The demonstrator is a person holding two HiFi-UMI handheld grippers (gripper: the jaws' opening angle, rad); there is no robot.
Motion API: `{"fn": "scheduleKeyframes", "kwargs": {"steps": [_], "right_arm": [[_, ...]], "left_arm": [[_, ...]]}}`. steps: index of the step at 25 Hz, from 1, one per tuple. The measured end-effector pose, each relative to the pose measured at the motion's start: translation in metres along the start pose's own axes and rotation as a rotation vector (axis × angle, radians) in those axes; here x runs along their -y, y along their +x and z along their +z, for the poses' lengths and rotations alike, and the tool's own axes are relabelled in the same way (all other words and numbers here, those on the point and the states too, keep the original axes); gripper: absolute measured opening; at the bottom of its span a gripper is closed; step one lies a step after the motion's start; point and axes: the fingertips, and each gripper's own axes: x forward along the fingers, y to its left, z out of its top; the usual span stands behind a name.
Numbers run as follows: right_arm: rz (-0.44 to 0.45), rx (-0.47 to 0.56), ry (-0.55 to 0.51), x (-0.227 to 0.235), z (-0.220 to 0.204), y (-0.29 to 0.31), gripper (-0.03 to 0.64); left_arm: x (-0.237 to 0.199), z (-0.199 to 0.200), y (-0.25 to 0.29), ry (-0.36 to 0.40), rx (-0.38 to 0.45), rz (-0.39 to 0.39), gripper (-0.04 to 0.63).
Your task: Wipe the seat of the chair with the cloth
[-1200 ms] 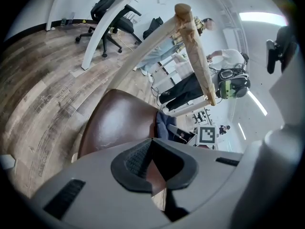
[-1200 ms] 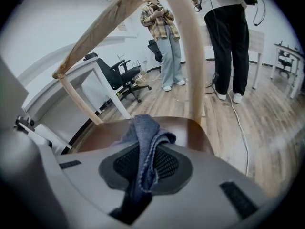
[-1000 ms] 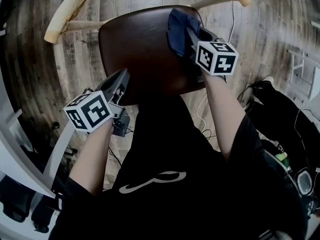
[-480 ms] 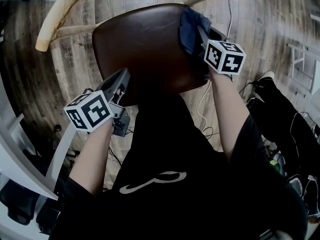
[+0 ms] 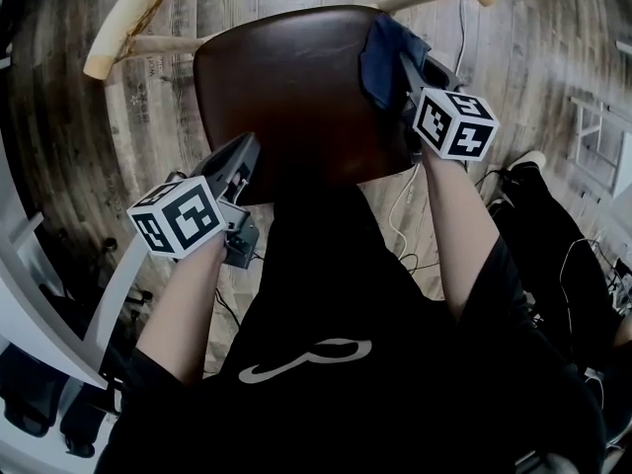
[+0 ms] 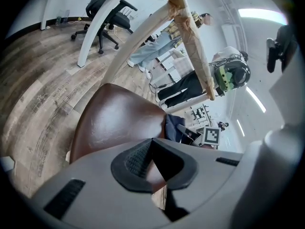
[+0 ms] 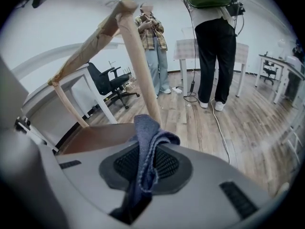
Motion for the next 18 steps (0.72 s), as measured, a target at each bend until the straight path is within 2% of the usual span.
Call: {"fn": "scheduleKeyframes", "kwargs": {"steps": [4, 10, 18], "right_arm": [[0.047, 0.049, -0.019, -0.030, 0.017, -0.008, 0.052], [0.168, 0.090, -0.047, -0.104, 0.033, -0.015, 0.052], [0.351, 0.049, -0.058, -0.215, 0.018, -0.007, 0.052]], "left_arm": [[-0.009, 0.000, -0.012, -0.014, 0.024, 0.005, 0.012], [-0.025, -0.003, -0.035, -0.044, 0.066, 0.013, 0.012], [-0.055, -0.004, -0.074, -0.105, 0.141, 0.042, 0.012]]}}
